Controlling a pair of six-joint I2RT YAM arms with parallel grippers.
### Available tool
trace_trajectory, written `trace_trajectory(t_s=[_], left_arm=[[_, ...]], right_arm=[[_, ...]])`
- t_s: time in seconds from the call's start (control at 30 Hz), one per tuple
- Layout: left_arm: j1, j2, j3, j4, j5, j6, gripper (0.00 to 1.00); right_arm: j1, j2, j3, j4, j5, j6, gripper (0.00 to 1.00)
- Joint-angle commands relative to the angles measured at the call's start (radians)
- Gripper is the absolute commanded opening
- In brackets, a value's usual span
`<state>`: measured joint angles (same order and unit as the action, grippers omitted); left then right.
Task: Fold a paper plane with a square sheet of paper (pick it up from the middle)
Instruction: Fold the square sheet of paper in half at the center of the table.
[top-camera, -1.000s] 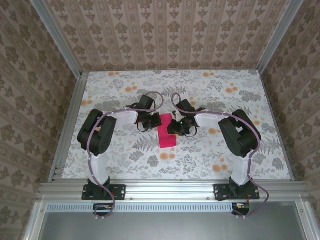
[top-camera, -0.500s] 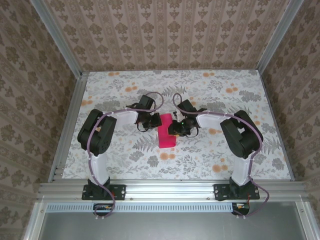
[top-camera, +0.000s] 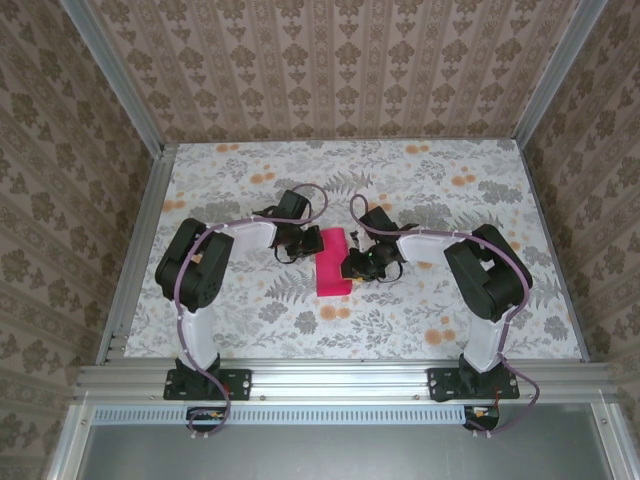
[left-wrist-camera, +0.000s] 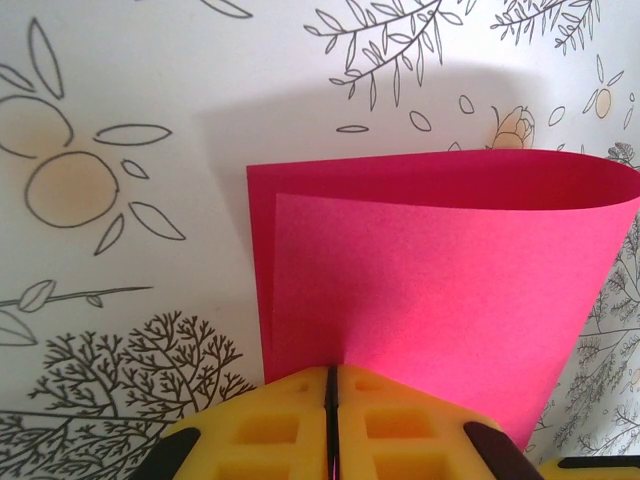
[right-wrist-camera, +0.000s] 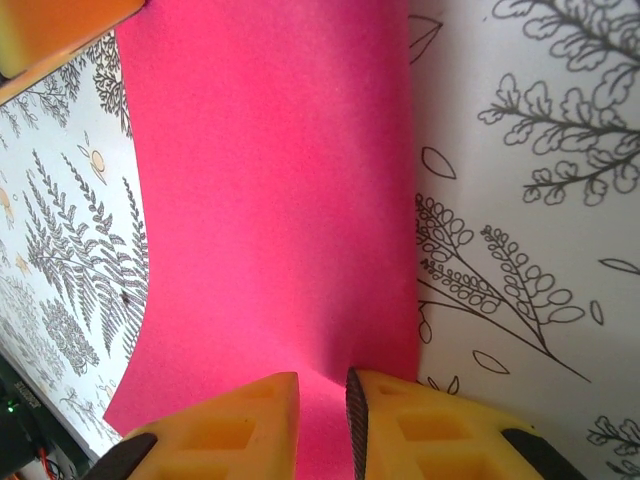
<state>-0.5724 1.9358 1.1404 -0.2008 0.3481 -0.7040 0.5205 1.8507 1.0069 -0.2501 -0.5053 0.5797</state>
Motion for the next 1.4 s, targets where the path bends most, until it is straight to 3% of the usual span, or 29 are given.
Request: trace_trajectory(t_s=[0.0, 0.43, 0.67, 0.9, 1.37], left_arm=[[-0.012, 0.055, -0.032, -0.055, -0.032, -0.001, 0.1], [-0.014, 0.052, -0.044, -0.041, -0.032, -0.003, 0.1], [-0.014, 0.051, -0.044, -0.04, -0.037, -0.002, 0.1], [-0.014, 0.047, -0.044, -0.04, -0.04, 0.0, 0.1], [-0.014, 0.049, -0.034, -0.04, -0.033, 0.006, 0.1]], right_arm=[[0.003, -0.045, -0.005, -0.036, -0.005, 0.008, 0.23], [0.032, -0.068, -0.083, 0.017, -0.053, 0.058, 0.21], [0.032, -0.04, -0.104, 0.005, -0.021, 0.049, 0.21], [0.032, -0.128, -0.1, -0.021, -0.018, 0.038, 0.21], [0.032, -0.061, -0.119, -0.074, 0.039, 0.013, 0.17]])
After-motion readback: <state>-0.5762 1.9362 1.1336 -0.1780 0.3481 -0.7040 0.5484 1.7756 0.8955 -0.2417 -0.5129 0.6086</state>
